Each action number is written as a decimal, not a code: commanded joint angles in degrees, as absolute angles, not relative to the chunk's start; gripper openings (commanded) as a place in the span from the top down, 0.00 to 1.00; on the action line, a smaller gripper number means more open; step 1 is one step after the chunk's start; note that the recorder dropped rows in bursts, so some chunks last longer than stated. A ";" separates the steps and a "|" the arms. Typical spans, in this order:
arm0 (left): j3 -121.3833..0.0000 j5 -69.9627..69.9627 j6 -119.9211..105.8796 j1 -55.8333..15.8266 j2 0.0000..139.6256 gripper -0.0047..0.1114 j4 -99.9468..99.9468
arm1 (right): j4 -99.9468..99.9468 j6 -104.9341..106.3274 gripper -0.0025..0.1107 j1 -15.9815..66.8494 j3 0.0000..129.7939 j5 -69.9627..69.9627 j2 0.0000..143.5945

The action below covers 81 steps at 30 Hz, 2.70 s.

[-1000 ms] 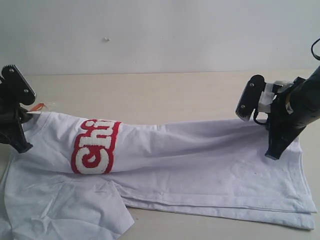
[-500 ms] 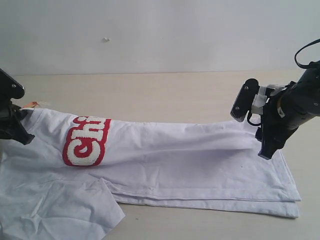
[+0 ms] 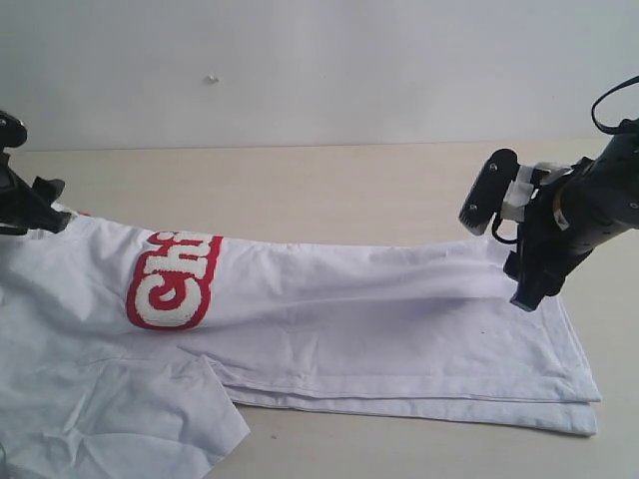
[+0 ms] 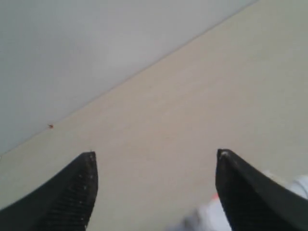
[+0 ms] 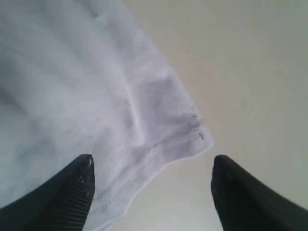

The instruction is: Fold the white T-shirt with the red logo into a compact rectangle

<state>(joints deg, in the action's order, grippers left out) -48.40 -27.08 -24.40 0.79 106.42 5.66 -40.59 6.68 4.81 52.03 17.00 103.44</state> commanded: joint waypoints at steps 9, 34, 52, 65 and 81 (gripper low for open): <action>-50.95 -15.23 -16.28 5.26 103.42 0.39 3.34 | -30.61 0.00 0.43 4.69 52.61 16.54 101.96; -43.16 33.57 -0.90 1.87 90.30 0.96 -4.80 | 17.54 29.86 0.98 4.69 52.61 37.78 101.96; -27.80 36.93 -13.00 4.06 83.14 0.31 -24.77 | 25.48 36.25 0.98 4.69 52.37 42.44 101.96; -24.69 38.99 -25.43 4.06 90.03 0.31 -41.54 | 28.67 39.52 0.98 4.69 52.37 42.17 101.96; -25.11 45.98 -36.01 4.06 93.85 0.95 -50.66 | 31.51 43.66 0.98 4.69 52.37 43.51 101.96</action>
<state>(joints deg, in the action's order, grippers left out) -24.93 42.68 -34.04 4.05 93.77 -49.09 29.40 40.57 4.81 52.07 42.49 102.56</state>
